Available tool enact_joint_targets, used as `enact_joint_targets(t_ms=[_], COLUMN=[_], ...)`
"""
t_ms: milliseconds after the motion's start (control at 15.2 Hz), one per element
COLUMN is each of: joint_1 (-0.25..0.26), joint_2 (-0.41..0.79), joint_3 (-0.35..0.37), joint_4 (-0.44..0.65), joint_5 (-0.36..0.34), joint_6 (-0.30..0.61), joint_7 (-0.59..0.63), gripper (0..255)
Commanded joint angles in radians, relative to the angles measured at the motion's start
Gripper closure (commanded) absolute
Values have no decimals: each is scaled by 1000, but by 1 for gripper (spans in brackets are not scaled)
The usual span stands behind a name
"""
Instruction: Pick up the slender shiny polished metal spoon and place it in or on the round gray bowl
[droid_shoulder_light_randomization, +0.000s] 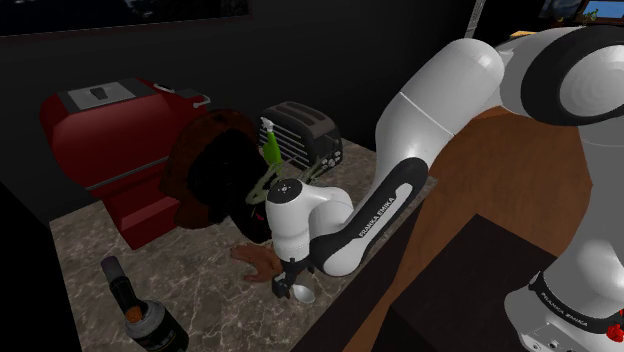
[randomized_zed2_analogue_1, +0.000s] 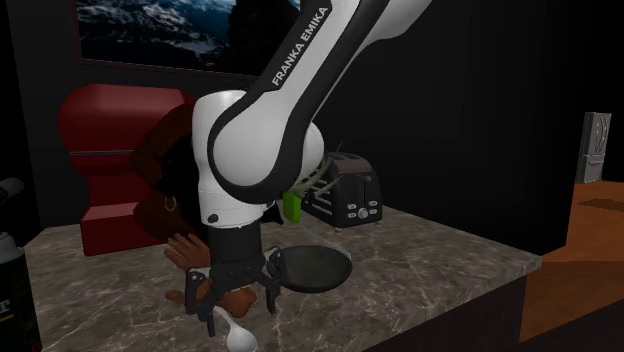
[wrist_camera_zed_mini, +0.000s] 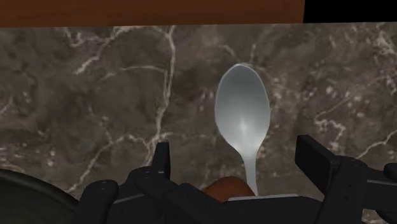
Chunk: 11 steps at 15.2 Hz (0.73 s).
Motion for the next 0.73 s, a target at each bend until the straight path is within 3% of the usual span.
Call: enact_joint_targets(t_ms=[0,396,462,660], joint_1=[2,2,2,3], joint_2=[9,9,9,9], joint_3=[-4,-4,-4,-4], joint_4=[1,1,1,0], joint_5=[-4,-4,-4,-4], joint_6=[8,8,8,8], joint_7=[3,3,3,3], gripper=[0,0,255,255])
